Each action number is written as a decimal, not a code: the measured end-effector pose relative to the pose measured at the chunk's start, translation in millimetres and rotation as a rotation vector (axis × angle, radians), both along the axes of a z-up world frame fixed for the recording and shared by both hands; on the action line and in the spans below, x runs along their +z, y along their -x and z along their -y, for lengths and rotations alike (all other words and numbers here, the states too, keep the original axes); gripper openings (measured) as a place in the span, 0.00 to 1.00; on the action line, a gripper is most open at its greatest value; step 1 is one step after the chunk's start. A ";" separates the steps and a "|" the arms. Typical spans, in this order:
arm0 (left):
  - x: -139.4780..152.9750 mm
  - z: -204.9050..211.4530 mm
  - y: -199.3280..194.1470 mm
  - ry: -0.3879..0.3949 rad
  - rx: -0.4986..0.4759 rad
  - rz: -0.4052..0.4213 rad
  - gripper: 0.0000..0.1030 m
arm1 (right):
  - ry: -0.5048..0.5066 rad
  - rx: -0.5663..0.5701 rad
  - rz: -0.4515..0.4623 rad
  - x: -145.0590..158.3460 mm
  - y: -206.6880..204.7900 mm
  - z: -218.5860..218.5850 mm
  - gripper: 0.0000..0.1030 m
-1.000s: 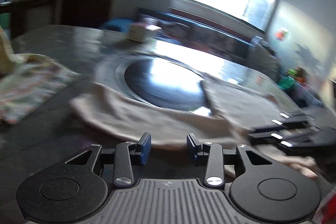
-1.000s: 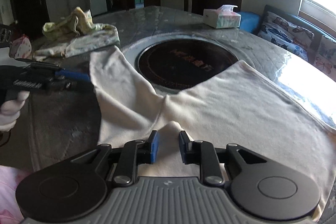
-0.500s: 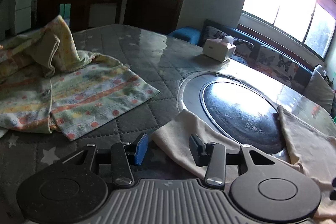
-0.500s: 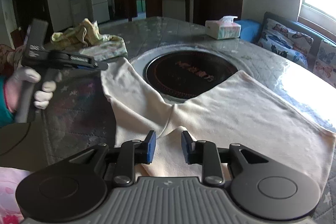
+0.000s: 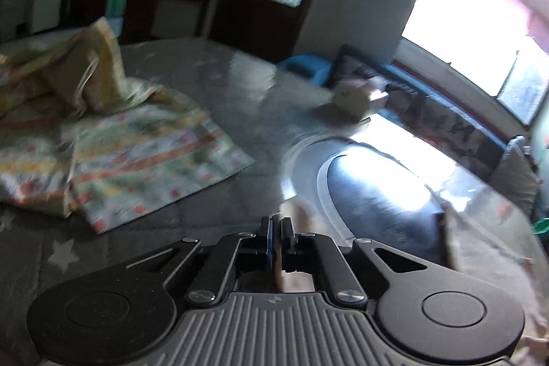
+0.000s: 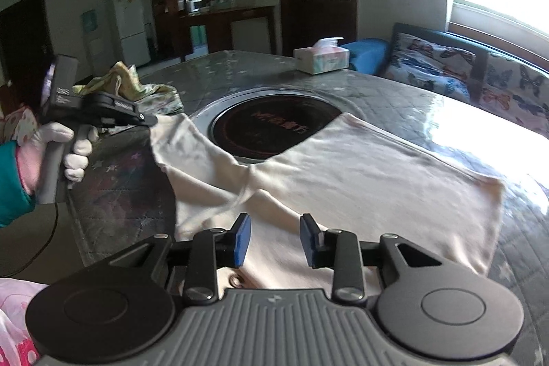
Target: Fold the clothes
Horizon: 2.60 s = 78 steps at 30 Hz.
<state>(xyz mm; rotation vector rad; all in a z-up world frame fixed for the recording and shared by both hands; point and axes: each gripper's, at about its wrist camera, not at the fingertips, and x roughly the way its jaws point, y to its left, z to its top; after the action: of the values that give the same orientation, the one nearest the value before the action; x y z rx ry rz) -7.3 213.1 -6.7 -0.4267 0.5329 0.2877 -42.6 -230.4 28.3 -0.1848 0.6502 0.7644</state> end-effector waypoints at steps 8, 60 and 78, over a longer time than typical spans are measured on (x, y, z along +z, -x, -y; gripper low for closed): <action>68.5 74.0 -0.6 -0.017 -0.275 0.163 0.04 | -0.057 -0.109 0.009 -0.4 7.9 37.3 0.30; -5.7 137.3 16.2 -0.056 -0.646 -0.099 0.26 | -0.046 -0.328 -0.096 -41.3 -14.0 89.4 0.20; -8.4 131.1 20.9 -0.042 -0.659 -0.093 0.05 | -0.012 -0.367 -0.063 -35.5 -20.8 86.8 0.15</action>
<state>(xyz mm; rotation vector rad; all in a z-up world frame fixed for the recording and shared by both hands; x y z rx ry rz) -28.1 82.0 -15.1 -0.1793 0.7264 -0.3159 -21.8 -317.2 -7.1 -0.0273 0.7145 0.4222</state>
